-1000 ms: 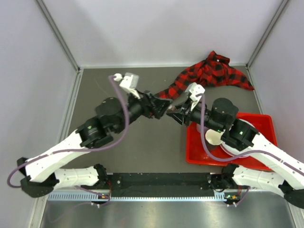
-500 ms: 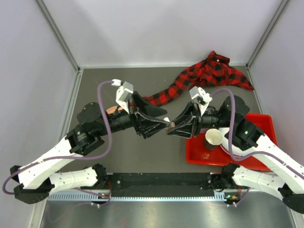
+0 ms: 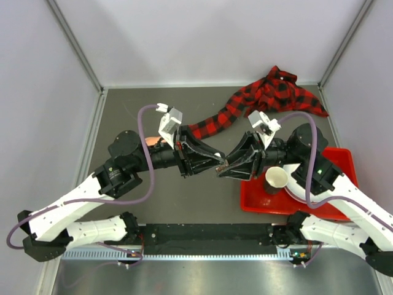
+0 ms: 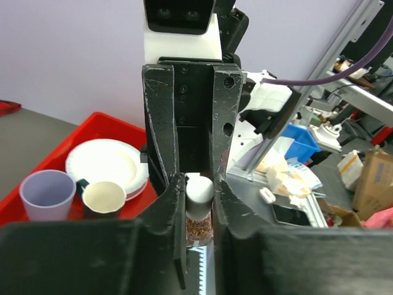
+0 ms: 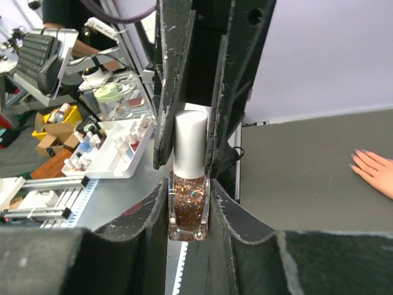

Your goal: Paint the nails

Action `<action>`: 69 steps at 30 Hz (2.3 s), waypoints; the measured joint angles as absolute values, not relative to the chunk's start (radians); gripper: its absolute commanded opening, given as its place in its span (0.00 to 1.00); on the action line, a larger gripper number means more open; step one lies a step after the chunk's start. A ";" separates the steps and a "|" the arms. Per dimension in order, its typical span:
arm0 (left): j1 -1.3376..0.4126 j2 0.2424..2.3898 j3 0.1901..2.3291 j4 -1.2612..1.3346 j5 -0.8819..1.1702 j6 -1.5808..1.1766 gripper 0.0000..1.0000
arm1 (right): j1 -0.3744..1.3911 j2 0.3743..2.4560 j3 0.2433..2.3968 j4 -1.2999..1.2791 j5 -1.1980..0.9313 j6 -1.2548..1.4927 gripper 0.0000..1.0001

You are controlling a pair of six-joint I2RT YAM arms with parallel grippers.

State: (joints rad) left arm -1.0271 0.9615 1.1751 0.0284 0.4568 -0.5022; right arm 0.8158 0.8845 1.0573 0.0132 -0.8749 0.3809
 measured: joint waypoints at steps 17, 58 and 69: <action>-1.032 1.158 1.400 -0.244 -0.030 -0.458 0.00 | 0.926 0.887 1.095 -0.196 -0.125 0.132 0.00; -1.019 0.985 1.195 -0.001 0.413 -0.555 0.66 | 0.861 0.838 1.055 -0.122 -0.701 0.306 0.00; -1.013 0.989 1.169 0.034 0.444 -0.549 0.00 | 0.854 0.843 1.069 -0.108 -0.721 0.363 0.00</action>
State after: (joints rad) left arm -1.0126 0.9886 1.1694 0.0341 0.4438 -0.5491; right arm 0.8536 0.8429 1.0687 -0.1081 -0.7208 0.3630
